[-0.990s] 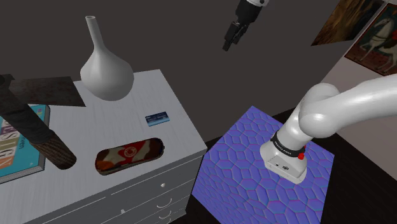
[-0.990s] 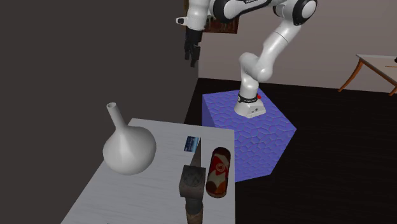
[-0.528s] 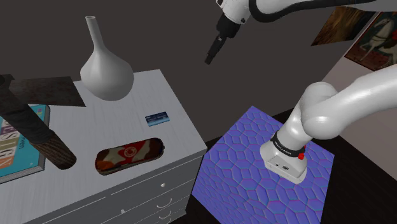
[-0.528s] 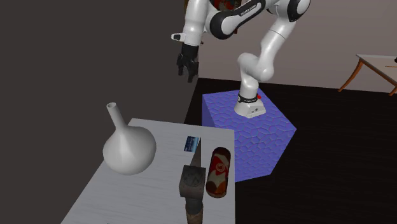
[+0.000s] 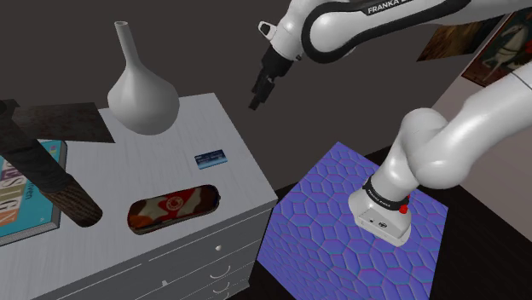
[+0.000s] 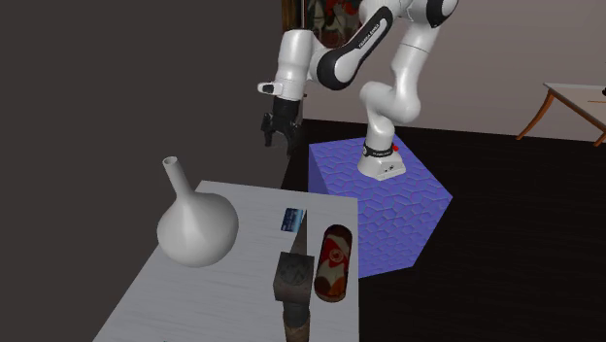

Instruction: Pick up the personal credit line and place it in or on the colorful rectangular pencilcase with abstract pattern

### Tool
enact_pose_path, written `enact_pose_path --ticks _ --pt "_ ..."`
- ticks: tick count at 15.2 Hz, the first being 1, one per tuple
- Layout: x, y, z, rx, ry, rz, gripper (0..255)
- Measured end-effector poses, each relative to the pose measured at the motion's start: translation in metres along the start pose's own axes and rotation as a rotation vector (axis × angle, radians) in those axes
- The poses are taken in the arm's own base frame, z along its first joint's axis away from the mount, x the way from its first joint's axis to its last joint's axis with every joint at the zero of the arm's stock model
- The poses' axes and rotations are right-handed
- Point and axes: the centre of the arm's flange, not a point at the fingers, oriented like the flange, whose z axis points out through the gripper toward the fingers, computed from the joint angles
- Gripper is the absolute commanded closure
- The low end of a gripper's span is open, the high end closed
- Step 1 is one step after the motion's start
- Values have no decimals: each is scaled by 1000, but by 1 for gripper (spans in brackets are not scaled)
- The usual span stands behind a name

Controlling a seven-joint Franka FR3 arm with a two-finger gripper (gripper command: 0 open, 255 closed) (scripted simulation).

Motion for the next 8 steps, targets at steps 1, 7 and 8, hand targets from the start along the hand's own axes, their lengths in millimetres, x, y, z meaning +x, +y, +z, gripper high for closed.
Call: enact_pose_path --ticks 1,7,8 --pt "4 -5 8 14 11 -33 0" --pt "27 -42 60 94 79 -231 0" --pt "29 -50 69 107 89 -264 0"
